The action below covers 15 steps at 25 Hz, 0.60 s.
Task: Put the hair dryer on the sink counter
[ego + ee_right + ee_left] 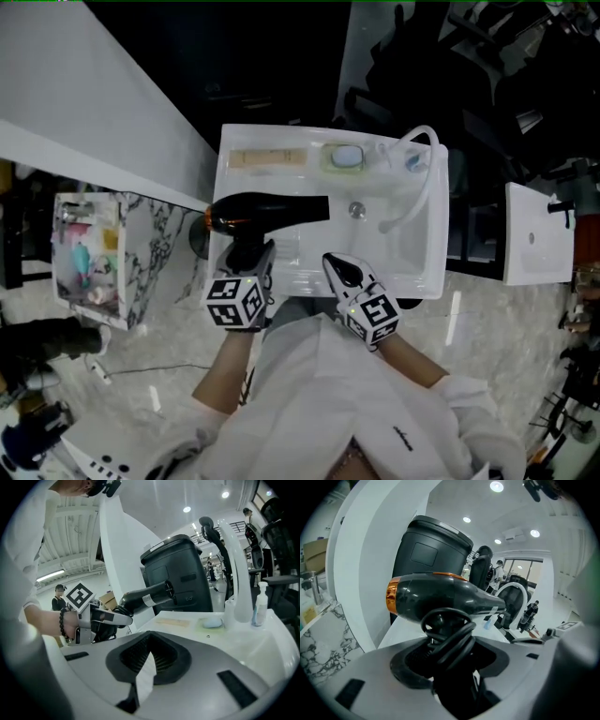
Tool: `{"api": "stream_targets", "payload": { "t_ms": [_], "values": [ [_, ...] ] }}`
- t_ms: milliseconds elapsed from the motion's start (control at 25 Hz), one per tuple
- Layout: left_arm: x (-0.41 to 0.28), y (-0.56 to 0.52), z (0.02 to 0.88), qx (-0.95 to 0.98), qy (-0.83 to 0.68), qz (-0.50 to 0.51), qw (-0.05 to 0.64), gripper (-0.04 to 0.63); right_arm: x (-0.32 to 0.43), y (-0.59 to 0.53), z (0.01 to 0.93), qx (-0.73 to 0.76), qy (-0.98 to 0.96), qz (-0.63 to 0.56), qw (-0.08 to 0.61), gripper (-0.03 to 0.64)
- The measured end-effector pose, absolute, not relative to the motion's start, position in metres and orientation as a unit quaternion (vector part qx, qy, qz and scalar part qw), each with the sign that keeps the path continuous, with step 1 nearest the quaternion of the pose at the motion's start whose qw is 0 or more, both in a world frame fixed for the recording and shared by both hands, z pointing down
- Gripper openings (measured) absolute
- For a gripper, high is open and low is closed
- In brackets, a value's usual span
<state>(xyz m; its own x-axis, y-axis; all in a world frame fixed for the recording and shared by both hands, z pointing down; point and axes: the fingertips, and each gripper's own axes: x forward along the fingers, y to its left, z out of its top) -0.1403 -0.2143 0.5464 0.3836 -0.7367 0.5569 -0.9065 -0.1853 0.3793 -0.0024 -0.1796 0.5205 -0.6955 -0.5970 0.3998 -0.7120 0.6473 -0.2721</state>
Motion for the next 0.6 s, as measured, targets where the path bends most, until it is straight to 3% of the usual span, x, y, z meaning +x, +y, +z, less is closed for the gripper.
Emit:
{"api": "stream_targets", "payload": {
  "t_ms": [600],
  "values": [
    [-0.150, -0.226, 0.615, 0.729, -0.547, 0.175, 0.373, 0.259, -0.040, -0.208, 0.573, 0.338, -0.894, 0.247, 0.161, 0.017]
  ]
}}
